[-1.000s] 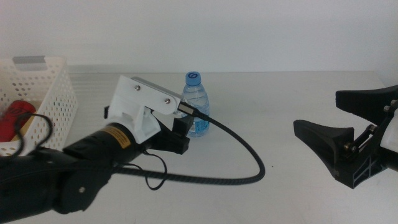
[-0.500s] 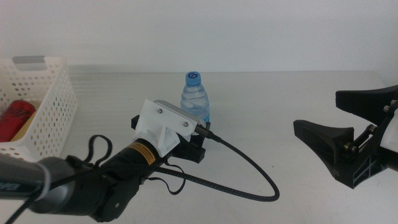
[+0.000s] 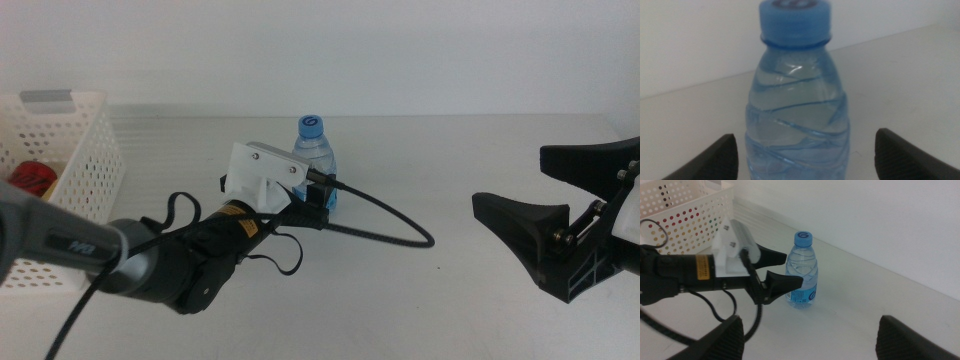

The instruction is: Use arms to grab the bottles and put them into the dustbin to the left of the table.

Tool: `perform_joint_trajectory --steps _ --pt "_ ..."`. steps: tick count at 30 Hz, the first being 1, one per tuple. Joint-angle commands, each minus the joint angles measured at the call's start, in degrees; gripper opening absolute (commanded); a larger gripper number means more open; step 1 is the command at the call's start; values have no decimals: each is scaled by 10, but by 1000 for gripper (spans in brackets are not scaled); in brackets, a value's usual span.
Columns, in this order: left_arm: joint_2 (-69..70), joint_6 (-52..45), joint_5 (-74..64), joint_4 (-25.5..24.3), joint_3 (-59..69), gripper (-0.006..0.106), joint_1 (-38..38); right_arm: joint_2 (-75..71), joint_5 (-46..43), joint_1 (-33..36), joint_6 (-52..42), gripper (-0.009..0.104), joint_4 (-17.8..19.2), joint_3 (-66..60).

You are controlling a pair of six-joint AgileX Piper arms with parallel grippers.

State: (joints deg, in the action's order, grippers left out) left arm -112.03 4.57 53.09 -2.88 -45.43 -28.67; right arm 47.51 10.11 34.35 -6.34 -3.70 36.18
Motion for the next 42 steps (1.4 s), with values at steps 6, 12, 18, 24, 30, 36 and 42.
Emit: perform_joint_trajectory --steps 6,12,18,24,30,36,42 --pt "-22 30 26 -16 -75 90 3 -5 -41 2 -8 77 1 15" --pt "-58 35 25 -18 -121 90 9 -5 -41 2 -8 77 1 15" --pt "-69 36 26 -18 -128 78 9 -5 -41 2 -8 77 1 15" --pt "-63 46 21 -20 -127 20 9 -5 -41 2 -8 77 1 15" --pt "-13 57 -29 -44 -111 -5 9 -5 -41 2 -8 77 1 15" --pt "88 50 -78 -45 -66 -5 9 -5 -41 2 -8 77 1 15" --pt "228 51 -283 -77 -53 -5 9 -5 -41 2 -8 77 1 15"
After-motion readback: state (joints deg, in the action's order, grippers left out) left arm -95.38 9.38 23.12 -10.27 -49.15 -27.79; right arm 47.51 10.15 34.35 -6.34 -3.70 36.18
